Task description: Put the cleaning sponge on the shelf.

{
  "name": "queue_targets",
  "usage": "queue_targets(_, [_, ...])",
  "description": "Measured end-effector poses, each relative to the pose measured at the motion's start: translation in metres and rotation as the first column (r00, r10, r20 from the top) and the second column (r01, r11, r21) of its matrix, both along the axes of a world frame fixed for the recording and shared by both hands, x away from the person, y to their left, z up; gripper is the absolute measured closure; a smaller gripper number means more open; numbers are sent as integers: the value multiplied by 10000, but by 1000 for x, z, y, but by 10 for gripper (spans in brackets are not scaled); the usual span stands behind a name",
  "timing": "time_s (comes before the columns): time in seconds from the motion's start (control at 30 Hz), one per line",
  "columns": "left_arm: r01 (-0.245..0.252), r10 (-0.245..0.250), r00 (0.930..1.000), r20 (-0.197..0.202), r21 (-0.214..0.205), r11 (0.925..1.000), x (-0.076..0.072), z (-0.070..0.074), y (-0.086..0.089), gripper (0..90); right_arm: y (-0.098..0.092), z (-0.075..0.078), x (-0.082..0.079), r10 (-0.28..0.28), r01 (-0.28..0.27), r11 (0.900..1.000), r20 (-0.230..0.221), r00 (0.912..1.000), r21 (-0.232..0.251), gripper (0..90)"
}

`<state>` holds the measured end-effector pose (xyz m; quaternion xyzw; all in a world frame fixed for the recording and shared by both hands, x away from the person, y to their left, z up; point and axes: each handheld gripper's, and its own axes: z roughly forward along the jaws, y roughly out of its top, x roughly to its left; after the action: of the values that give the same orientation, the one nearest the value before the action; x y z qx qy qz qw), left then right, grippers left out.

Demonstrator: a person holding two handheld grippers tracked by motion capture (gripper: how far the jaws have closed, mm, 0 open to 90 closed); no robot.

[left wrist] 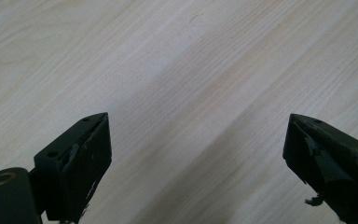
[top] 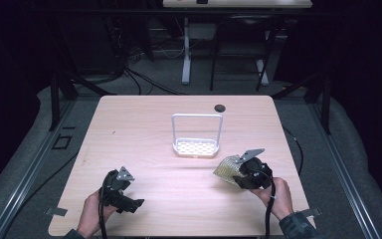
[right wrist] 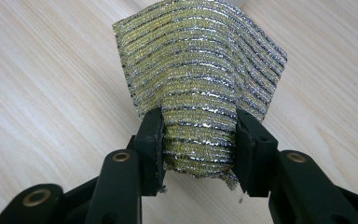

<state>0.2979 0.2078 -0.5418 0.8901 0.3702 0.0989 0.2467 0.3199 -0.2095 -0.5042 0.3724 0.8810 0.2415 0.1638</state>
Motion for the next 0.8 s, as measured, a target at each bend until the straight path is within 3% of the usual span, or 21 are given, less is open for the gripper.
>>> queue_targets(0.37, [-30, 30, 10000, -49, -19, 10000, 1, -1, -1, 78, 16, 8, -6, 446, -449, 9989, 274, 9986, 110, 582])
queue_targets(0.6, [-2, 2, 10000, 11, 12, 10000, 0, -1, -1, 78, 29, 14, -10, 832, -842, 9964, 771, 9935, 99, 582])
queue_targets(0.8, [-4, 4, 10000, -11, 72, 10000, 1, -1, -1, 78, 36, 15, -11, 949, -960, 9953, 764, 9925, 115, 582])
